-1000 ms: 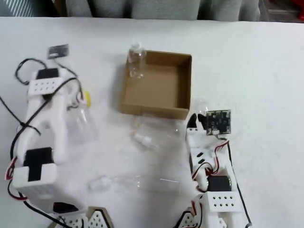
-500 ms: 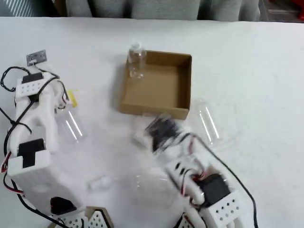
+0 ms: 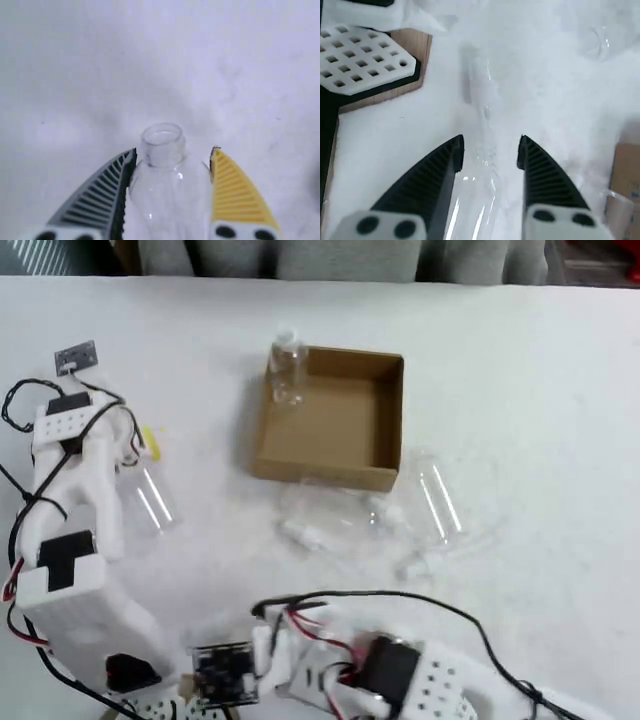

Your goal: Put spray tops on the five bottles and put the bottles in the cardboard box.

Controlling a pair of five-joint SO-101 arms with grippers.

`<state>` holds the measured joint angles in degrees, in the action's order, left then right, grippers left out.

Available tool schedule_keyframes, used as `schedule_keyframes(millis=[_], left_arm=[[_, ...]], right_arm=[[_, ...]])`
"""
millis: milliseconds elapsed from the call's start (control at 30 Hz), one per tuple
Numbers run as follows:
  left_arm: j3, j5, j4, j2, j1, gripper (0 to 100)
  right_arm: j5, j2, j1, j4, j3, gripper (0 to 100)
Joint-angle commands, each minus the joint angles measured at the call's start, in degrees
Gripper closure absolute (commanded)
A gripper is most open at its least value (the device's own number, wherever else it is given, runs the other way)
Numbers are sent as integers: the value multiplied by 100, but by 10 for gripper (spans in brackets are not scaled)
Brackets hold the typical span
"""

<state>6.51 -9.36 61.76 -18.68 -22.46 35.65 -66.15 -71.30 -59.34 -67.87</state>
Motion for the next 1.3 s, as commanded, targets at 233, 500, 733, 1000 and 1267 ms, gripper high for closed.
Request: schedule_keyframes(millis=[233,500,733,1000,1267], left_arm=[[-343,-26,-246,48,-180,875],[-343,-18,-246,48,-180,875],[-352,-9,-246,48,-180,875],[-352,-26,-246,48,-251,875],[-352,-26,-246,48,-242,875]], right_arm=[[360,3257,-110,1657,958,815],[404,4945,-119,1666,1952,815],[396,5771,-127,1675,2505,815],[396,5947,-171,1745,2699,818],[396,4330,198,1112,2268,818]])
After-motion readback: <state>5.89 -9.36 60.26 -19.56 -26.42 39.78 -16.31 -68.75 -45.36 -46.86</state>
